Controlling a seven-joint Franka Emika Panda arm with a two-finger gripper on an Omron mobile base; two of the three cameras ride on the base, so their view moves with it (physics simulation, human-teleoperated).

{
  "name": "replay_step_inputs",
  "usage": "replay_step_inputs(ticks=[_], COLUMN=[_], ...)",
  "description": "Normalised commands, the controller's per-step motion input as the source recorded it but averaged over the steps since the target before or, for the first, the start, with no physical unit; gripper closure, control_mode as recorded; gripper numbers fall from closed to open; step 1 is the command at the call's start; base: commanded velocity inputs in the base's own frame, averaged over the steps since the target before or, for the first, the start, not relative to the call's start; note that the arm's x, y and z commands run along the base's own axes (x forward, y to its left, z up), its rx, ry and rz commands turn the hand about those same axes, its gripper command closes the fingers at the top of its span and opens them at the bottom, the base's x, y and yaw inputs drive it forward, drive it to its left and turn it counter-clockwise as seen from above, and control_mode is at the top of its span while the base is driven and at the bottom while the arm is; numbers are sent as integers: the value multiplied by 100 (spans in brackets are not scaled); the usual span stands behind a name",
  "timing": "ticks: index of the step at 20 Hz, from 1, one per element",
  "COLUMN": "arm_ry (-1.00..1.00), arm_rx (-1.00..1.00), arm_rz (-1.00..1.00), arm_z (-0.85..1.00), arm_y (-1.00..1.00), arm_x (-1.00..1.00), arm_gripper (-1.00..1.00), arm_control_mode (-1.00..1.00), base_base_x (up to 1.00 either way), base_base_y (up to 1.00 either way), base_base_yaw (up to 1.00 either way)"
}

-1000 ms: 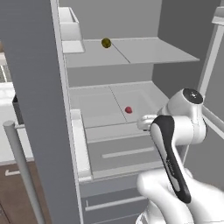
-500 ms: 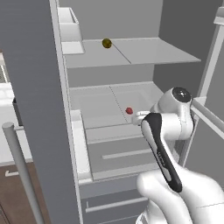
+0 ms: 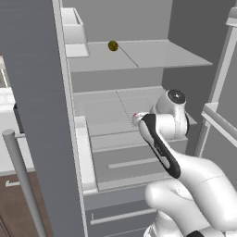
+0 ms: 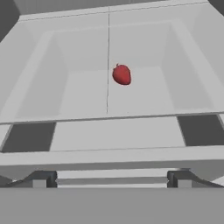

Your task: Take the strawberry from the fridge and place it on top of the pancake, located on the dining counter.

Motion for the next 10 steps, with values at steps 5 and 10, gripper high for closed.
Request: replay_step_inputs(ticks=[5, 10], arm_ry=[0, 0], arm_rx=[0, 0], arm_rz=[0, 0], arm_z=[-15, -9], arm_y=[-1, 0], arm_x=[63, 50], arm_gripper=[-100, -100], arm_control_mode=[-100, -100], base_base_x=[0, 0], base_base_y=[0, 0], base_base_yaw=[0, 0])
